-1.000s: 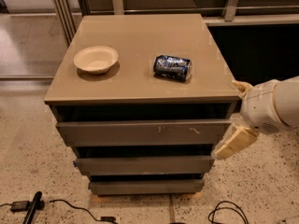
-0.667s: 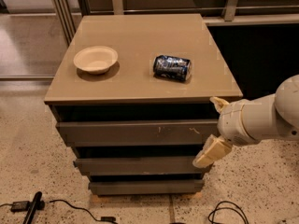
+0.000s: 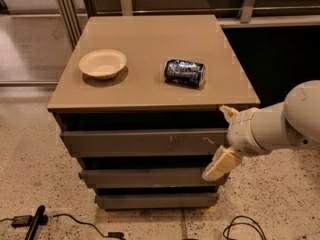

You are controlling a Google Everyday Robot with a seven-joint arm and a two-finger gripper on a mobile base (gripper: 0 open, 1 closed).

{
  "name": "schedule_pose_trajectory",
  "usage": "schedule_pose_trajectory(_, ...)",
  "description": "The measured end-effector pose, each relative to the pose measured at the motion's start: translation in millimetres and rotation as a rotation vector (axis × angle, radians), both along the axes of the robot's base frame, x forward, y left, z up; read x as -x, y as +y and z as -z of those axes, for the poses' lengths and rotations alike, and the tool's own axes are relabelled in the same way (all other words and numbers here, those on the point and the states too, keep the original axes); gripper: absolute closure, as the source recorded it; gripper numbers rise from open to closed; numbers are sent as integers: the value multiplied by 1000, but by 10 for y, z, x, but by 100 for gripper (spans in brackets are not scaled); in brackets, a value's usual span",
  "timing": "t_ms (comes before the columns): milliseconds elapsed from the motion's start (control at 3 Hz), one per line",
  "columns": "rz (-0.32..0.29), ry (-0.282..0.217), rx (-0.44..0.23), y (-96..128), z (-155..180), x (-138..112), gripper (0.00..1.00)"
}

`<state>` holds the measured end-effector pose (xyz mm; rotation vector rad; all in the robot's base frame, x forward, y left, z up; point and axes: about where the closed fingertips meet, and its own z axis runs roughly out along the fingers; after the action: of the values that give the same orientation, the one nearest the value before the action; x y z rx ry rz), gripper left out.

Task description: Open top drawer

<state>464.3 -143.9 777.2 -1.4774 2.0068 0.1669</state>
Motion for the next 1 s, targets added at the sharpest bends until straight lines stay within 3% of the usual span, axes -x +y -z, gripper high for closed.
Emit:
schedule_pose_trajectory(667, -44, 101, -33, 386, 600, -173, 0)
schedule_pose_trajectory(1000, -42, 104, -58, 441, 791, -281, 0)
